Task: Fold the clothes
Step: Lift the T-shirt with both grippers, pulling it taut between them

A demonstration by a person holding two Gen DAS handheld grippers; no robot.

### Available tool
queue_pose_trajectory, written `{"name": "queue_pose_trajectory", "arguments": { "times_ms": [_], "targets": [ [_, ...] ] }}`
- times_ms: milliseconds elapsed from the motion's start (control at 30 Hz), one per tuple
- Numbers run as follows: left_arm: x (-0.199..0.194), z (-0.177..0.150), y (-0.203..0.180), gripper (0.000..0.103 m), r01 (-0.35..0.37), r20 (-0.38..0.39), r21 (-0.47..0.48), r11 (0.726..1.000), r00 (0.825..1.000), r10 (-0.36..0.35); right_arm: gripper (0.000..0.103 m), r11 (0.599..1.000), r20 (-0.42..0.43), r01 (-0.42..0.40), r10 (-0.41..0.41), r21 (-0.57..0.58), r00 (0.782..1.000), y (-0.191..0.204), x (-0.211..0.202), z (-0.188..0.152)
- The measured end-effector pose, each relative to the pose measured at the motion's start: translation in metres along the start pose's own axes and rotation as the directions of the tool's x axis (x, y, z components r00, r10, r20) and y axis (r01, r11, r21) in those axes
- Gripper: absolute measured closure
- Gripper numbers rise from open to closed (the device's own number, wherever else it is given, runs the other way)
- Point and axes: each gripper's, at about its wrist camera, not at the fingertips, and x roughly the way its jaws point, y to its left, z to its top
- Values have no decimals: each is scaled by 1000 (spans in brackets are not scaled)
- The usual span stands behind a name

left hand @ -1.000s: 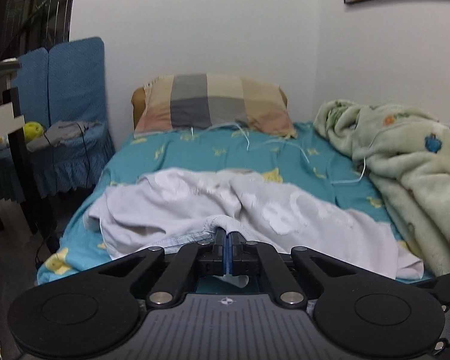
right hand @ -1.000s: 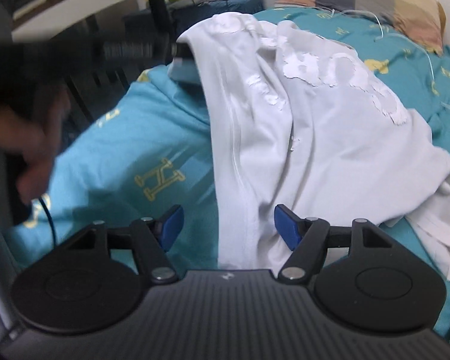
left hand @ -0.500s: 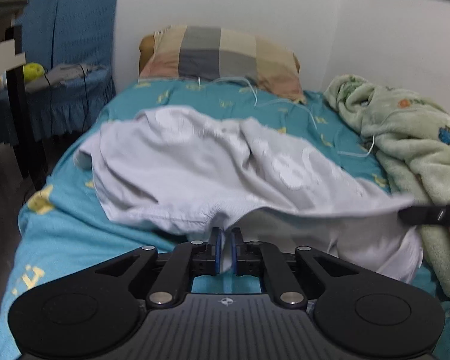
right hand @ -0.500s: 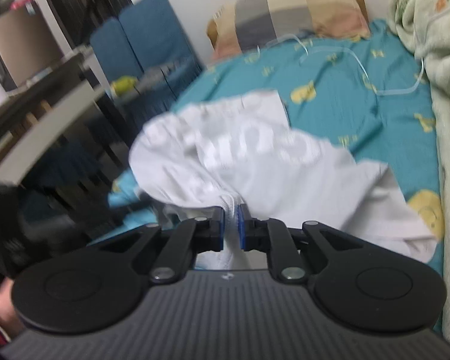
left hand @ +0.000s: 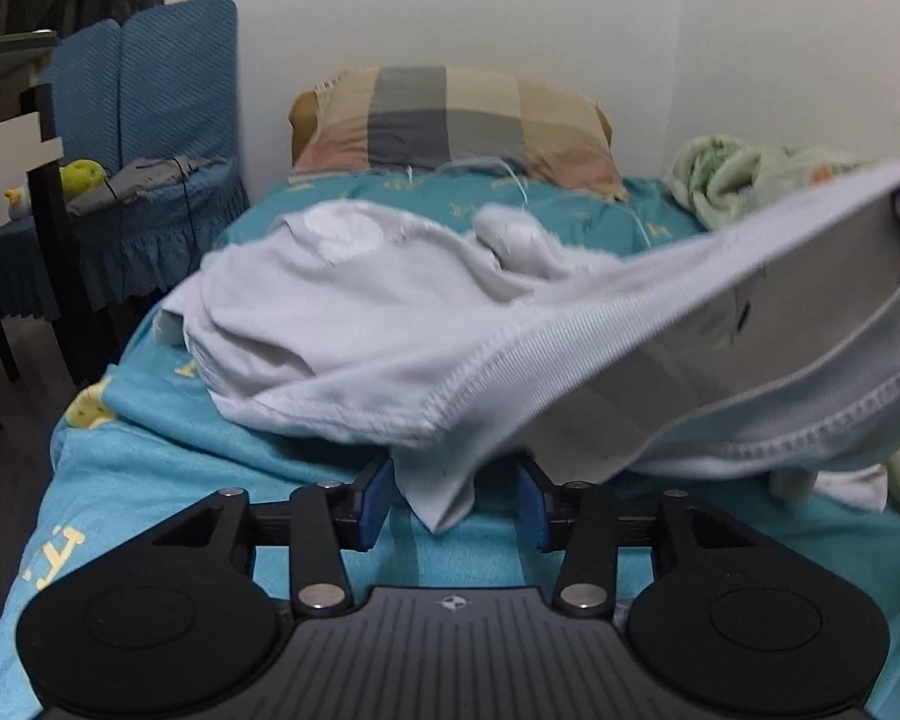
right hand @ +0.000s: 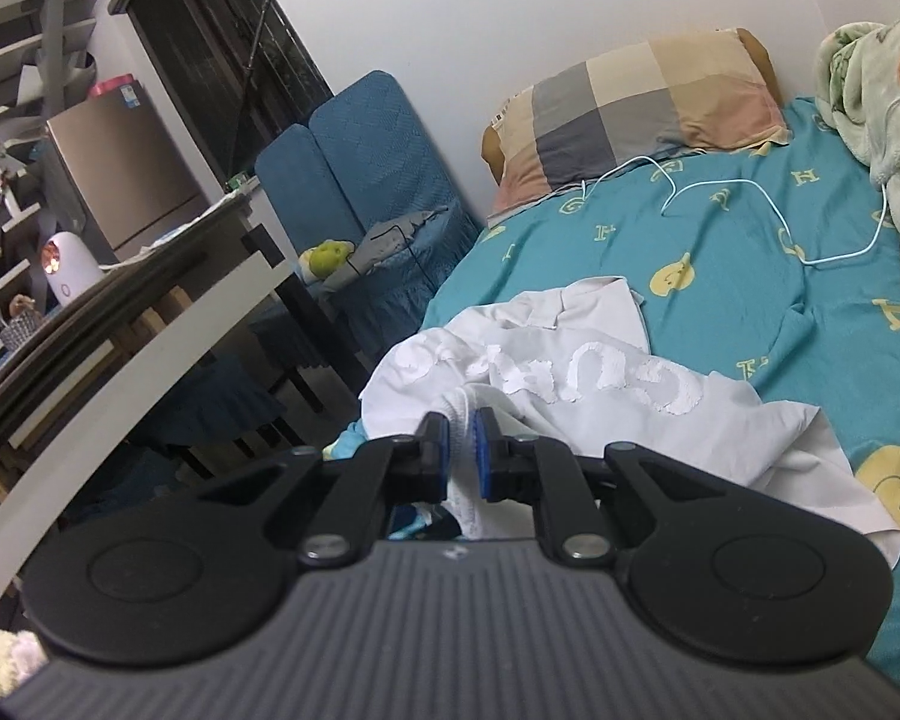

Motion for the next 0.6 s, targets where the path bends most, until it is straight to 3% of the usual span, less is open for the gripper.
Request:
{"name": "queue_pose_trajectory", "arguments": {
  "times_ms": [133,267,467,600],
  "targets": [
    [-16,8,-2,44,33,93,-6,999,995,-32,91,1000,-1,-4,4,15,1000,-2,-2,2],
    [-11,10,-9,40,-17,127,37,999,992,12,91,999,-4,-35,35,17,999,1,-1,1],
    [15,9,12,40,-159,55,-70,985,985,163,91,1000,10,-13,13,-20,1000,6,-2,-2],
    [23,6,31,43,-251,-24,-120,960,968,250,91,997,21,55,-54,-49,998,4,-1,-3]
  ]
}}
